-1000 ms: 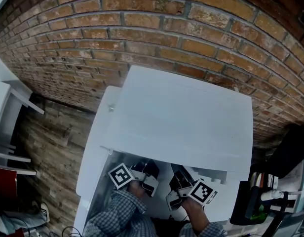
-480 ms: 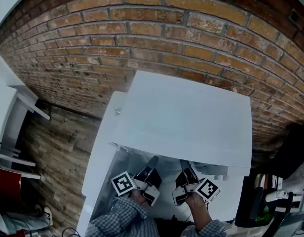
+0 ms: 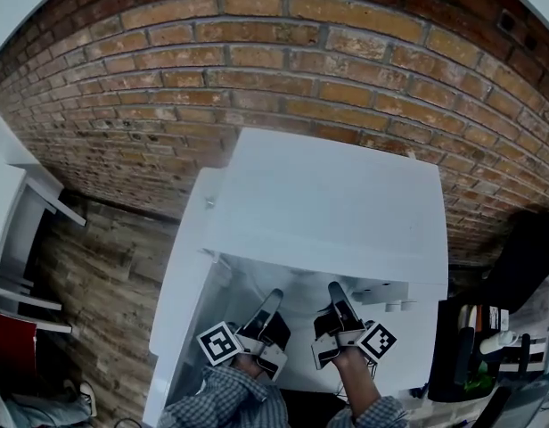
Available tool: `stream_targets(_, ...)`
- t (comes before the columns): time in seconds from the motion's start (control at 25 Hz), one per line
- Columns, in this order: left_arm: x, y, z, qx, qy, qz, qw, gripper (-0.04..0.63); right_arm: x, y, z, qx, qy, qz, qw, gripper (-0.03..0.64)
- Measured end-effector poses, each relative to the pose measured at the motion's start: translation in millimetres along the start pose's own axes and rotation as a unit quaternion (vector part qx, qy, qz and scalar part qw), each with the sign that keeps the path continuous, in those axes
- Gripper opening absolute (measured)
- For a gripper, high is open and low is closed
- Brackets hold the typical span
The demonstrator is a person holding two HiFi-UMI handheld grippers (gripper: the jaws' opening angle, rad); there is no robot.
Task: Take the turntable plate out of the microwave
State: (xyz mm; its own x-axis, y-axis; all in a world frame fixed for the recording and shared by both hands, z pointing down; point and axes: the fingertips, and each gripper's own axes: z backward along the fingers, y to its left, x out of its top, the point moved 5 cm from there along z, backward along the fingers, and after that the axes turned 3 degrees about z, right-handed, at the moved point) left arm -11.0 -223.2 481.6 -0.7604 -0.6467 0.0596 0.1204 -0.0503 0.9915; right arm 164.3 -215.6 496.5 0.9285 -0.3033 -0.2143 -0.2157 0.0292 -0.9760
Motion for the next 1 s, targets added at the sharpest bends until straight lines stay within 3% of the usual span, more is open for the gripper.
stream_targets(0.56,-23.5,-15.0,44.9,-0.015,0.014,0.014,0.9997,0.055,-24.9,21.4,49.7,0.023,-0.028,-0.001,0.999,0.058)
stream_targets(1.0,-88.3,-34.6,129.2,-0.029,-0.002,0.005,0.9996,0.055,-57.6,40.6,144.5,0.05,-0.021,-0.001,0.999,0.058)
